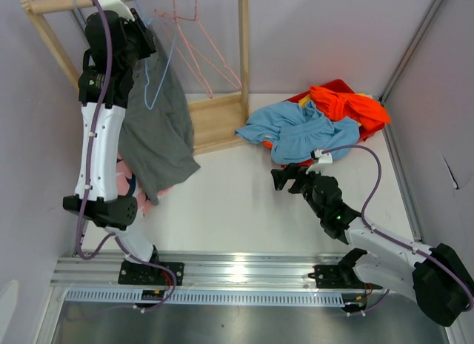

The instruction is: Remove the shorts from the hanger

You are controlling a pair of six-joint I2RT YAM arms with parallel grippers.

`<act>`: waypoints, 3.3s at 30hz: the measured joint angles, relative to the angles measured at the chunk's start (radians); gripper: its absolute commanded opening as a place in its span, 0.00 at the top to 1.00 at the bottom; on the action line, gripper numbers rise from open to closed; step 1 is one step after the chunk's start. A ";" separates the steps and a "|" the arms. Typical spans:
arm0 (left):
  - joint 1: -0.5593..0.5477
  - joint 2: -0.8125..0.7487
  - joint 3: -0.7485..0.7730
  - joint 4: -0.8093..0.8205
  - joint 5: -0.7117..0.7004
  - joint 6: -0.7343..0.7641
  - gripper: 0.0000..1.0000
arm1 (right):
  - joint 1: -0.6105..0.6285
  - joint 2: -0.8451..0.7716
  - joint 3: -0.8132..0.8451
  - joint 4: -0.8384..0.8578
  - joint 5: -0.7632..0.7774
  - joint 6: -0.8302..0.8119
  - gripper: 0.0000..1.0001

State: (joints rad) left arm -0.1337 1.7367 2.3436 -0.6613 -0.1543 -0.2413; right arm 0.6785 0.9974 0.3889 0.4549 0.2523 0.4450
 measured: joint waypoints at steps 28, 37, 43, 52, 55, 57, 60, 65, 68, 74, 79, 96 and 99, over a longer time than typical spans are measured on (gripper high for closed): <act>0.240 -0.154 -0.132 0.022 0.020 0.036 0.38 | 0.008 0.006 0.000 -0.002 -0.018 0.000 0.01; 0.279 -0.040 -0.086 -0.014 0.143 -0.007 0.44 | 0.008 0.009 0.000 -0.003 -0.018 0.000 0.00; 0.279 -0.040 -0.087 -0.010 0.187 -0.018 0.46 | 0.005 0.010 0.000 -0.002 -0.024 0.000 0.01; 0.279 -0.014 -0.089 -0.010 0.193 -0.020 0.52 | -0.009 0.010 0.000 0.000 -0.035 0.008 0.00; 0.279 0.006 -0.090 -0.014 0.193 -0.021 0.58 | -0.014 0.010 -0.001 0.000 -0.040 0.013 0.01; 0.279 0.018 -0.090 -0.014 0.193 -0.021 0.63 | -0.016 0.010 -0.003 0.001 -0.042 0.016 0.01; 0.279 0.030 -0.090 -0.014 0.193 -0.021 0.84 | -0.019 0.010 -0.007 0.007 -0.046 0.018 0.01; 0.272 0.034 -0.089 -0.011 0.207 -0.022 1.00 | -0.023 0.010 -0.013 0.010 -0.056 0.019 0.01; 0.269 0.035 -0.079 -0.019 0.207 -0.022 1.00 | -0.024 0.010 -0.014 0.014 -0.063 0.019 0.01; 0.242 0.098 0.090 -0.098 0.212 -0.030 1.00 | -0.026 0.016 -0.015 0.029 -0.078 0.019 0.01; 0.218 0.086 0.118 -0.107 0.213 -0.032 1.00 | -0.026 0.015 -0.022 0.043 -0.080 0.019 0.00; 0.108 -0.433 -0.367 -0.017 0.181 -0.056 1.00 | 0.579 0.242 0.650 -0.092 0.146 -0.261 0.01; 0.101 -0.462 -0.423 0.014 0.180 -0.064 1.00 | 0.661 0.378 0.840 -0.080 0.155 -0.331 0.01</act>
State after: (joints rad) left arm -0.0326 1.2747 1.9202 -0.6468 0.0257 -0.3054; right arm 1.3392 1.3758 1.2285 0.3748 0.4072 0.1143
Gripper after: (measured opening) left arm 0.027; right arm 0.993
